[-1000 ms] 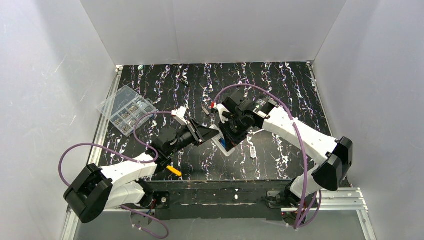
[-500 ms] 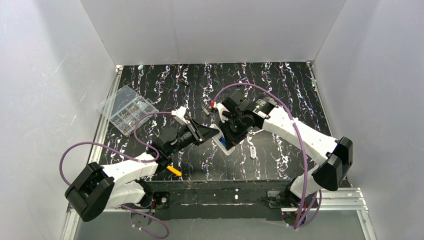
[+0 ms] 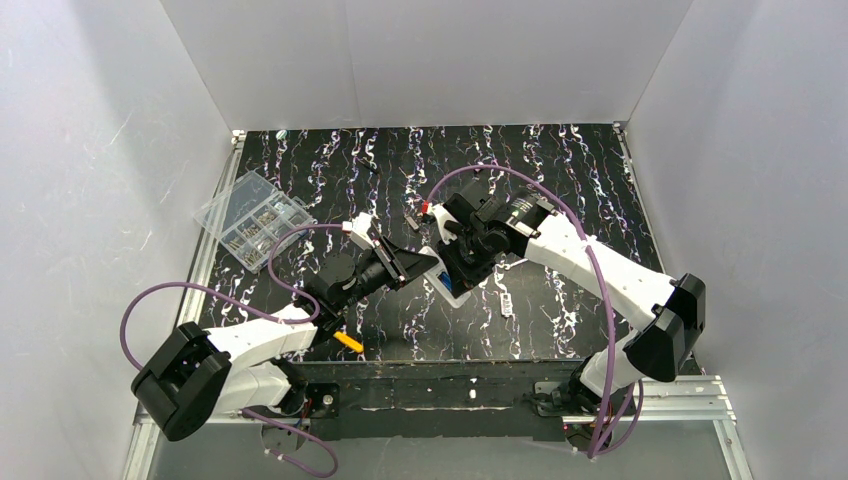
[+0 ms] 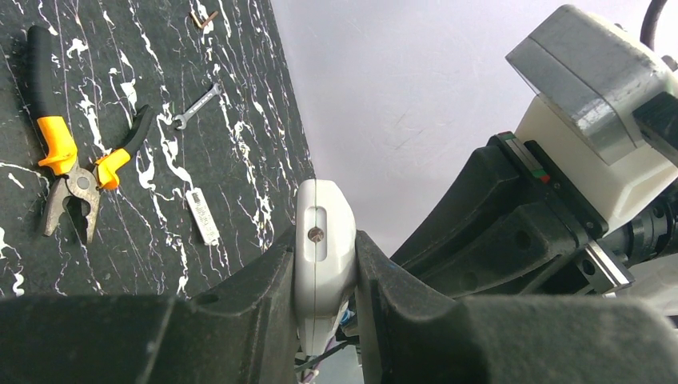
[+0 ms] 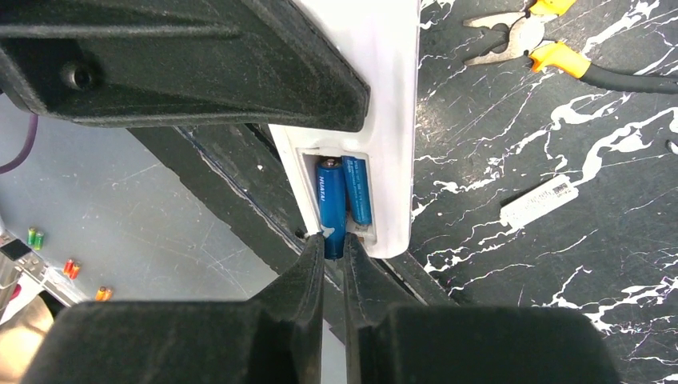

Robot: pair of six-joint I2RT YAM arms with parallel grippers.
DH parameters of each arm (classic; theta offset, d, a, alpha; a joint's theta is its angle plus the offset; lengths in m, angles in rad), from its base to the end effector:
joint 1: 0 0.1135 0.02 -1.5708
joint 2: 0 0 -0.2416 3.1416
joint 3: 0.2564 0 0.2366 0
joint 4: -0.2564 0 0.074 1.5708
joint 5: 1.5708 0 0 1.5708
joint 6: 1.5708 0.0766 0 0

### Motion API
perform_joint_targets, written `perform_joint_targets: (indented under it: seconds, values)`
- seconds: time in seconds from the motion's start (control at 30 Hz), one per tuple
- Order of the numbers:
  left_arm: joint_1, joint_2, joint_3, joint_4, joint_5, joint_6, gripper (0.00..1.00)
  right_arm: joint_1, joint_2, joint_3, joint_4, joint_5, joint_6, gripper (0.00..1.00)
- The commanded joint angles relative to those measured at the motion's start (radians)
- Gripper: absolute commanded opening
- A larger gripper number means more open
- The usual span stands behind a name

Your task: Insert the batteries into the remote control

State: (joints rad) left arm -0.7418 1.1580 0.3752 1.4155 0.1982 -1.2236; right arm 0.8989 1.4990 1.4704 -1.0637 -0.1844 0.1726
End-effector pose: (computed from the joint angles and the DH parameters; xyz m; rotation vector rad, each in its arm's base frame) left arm 0.1726 -0.1786 0.3041 -0.0533 1.1295 -1.8829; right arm 0.1769 0.2450 0.2754 -1.0416 2.5654 0.5648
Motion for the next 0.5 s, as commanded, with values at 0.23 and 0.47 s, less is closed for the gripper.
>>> perform_joint_targets:
  seconds: [0.23, 0.47]
  values:
    - [-0.006, -0.017, 0.018, 0.124, 0.035, -0.037, 0.00, -0.006, -0.020, 0.019, 0.050, 0.071, -0.042, 0.19]
    - [-0.005, -0.014, 0.017, 0.125, 0.035, -0.039, 0.00, -0.006, -0.016, 0.022, 0.050, 0.071, -0.044, 0.28]
